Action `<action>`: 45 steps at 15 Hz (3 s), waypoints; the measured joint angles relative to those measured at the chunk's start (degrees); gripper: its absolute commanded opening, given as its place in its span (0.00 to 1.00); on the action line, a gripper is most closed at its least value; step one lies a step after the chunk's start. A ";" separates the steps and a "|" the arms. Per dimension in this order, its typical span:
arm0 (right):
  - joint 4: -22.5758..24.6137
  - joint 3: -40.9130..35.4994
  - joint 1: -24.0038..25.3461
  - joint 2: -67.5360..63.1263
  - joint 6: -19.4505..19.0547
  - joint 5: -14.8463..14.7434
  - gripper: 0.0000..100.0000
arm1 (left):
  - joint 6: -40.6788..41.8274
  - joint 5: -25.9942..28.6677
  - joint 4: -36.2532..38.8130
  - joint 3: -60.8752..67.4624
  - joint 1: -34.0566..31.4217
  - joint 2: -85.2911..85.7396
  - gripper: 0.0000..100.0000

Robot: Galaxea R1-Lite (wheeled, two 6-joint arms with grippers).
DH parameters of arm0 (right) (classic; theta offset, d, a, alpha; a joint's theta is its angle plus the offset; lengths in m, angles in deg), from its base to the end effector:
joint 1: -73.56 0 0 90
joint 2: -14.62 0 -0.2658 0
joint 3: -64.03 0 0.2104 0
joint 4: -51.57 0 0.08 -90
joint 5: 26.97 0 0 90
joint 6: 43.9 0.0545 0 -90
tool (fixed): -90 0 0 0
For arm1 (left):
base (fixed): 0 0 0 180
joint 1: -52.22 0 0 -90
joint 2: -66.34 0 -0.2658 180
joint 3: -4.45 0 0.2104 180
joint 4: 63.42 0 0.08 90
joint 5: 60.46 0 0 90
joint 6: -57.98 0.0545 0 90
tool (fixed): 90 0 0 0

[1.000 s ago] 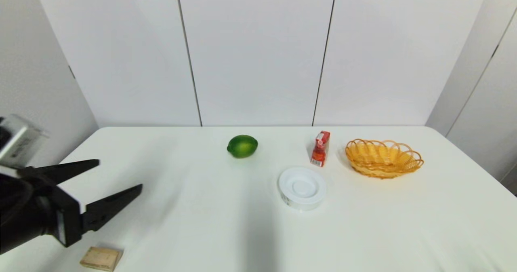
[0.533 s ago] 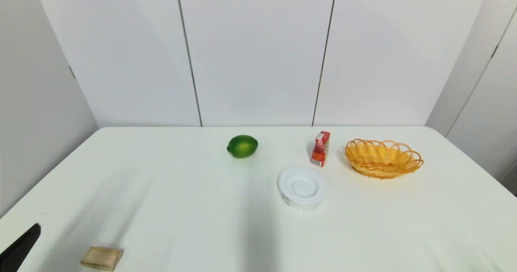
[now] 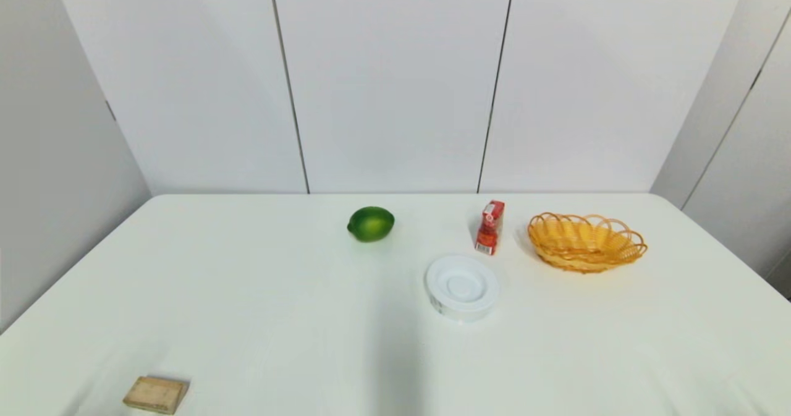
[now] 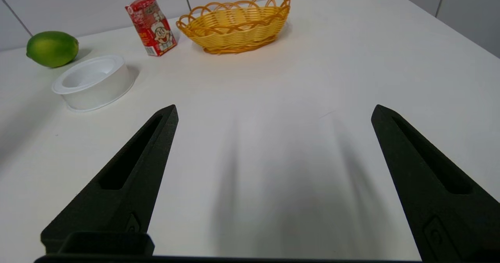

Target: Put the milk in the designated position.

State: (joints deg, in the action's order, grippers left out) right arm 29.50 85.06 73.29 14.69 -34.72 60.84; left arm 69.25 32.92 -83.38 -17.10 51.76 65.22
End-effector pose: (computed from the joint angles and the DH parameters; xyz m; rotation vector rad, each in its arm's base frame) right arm 0.0649 -0.0024 0.0731 0.1599 0.0135 -0.0442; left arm 0.0658 -0.0027 0.0797 0.1969 -0.0132 -0.0500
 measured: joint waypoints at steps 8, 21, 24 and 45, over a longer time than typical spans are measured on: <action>-0.01 0.00 0.00 0.00 0.00 0.02 1.00 | -4.38 -1.62 -1.17 0.50 -0.05 1.34 1.00; -0.01 0.00 0.00 0.00 0.00 0.02 1.00 | -0.49 0.45 -0.74 0.50 -0.05 1.30 1.00; -0.01 0.00 0.00 0.00 0.00 0.00 1.00 | -5.90 -2.17 -0.91 0.52 0.00 1.30 1.00; -0.01 0.00 0.00 0.00 -0.01 -0.01 1.00 | -12.12 -3.28 -0.56 0.52 -0.05 1.26 1.00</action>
State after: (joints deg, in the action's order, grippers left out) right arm 29.49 85.06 73.29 14.69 -34.73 60.83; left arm 57.13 29.64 -83.94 -16.57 51.71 66.47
